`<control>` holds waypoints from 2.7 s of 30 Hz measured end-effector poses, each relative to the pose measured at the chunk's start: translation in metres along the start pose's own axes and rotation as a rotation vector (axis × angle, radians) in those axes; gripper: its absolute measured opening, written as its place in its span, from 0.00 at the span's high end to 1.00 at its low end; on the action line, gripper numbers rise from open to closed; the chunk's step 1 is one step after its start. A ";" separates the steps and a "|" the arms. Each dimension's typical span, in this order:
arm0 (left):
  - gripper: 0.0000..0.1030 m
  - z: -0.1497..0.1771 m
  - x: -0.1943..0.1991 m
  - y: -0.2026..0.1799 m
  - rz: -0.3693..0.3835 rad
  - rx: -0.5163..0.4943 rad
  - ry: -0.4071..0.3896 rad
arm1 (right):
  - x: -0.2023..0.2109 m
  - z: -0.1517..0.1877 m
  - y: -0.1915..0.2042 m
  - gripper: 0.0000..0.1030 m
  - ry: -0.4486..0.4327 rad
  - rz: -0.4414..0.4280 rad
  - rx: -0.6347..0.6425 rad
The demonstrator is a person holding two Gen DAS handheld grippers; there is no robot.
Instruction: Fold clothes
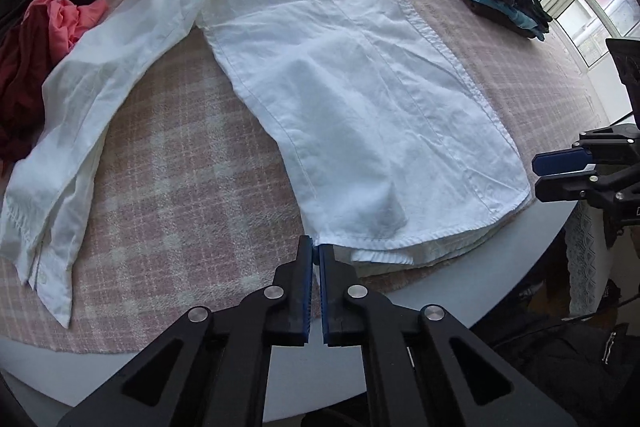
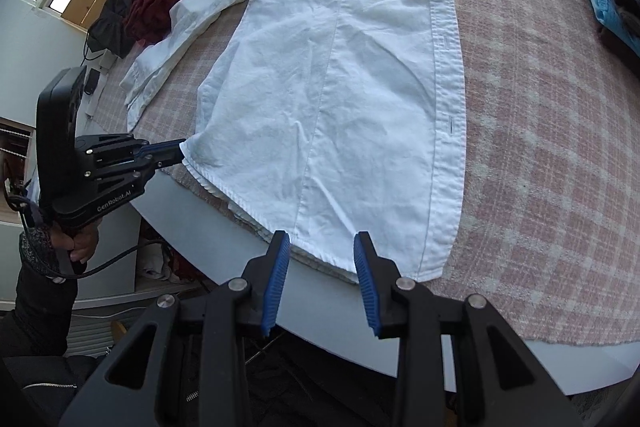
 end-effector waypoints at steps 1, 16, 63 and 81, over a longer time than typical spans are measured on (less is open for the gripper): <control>0.97 -0.002 0.005 -0.001 -0.010 -0.017 -0.007 | 0.000 -0.002 0.005 0.68 -0.005 0.009 0.020; 0.96 0.013 0.004 -0.001 -0.052 -0.039 0.040 | -0.021 -0.003 -0.020 0.68 0.024 0.090 -0.024; 0.97 0.028 0.019 -0.017 -0.117 -0.180 -0.001 | 0.004 0.021 -0.101 0.64 -0.046 0.091 -0.259; 0.91 0.025 0.024 0.014 0.057 -0.028 0.015 | 0.017 0.003 -0.083 0.94 -0.062 0.033 -0.190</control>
Point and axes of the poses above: each gripper's, at about its wrist camera, not at the fingertips, and x roughly against the way its jaws point, y to its left, z to its underside, the point moved 1 cm from there along -x, roughly the way its jaws point, and after that the axes turned 2 degrees about -z, right-handed, at the moved point
